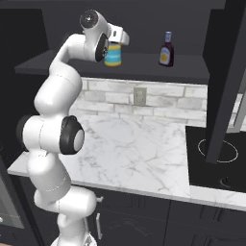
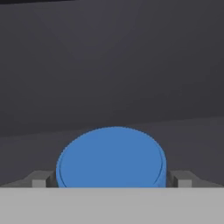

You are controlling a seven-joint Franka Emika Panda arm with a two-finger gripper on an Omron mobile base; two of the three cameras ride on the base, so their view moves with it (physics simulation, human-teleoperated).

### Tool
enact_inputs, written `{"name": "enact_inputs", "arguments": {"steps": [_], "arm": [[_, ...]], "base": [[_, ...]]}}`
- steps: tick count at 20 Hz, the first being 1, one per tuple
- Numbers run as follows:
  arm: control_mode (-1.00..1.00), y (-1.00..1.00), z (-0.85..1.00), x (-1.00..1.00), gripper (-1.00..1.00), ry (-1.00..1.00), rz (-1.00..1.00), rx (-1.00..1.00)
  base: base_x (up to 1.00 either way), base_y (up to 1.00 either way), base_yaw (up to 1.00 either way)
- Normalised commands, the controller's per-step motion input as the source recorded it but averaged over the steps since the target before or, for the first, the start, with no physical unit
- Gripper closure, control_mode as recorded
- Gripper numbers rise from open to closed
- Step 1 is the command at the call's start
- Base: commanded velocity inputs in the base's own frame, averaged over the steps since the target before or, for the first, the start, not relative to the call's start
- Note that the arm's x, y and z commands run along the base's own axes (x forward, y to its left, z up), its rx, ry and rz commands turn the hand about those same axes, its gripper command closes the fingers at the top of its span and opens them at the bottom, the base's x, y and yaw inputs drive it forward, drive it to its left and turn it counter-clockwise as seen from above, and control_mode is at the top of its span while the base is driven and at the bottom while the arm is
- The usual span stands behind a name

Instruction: Move the mayonnaise and condiment bottle from the cabinet to the dining counter.

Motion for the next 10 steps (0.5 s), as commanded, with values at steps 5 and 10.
{"name": "enact_inputs", "arguments": {"steps": [5,10], "arm": [[-1.0,0.0,-0.13,0.31,1.0,0.06,0.0,0.0],[-1.0,0.0,-0.05,0.05,1.0,0.02,0.0,0.0]], "base": [[0.0,0.0,0.0],[0.0,0.0,0.0]]}}
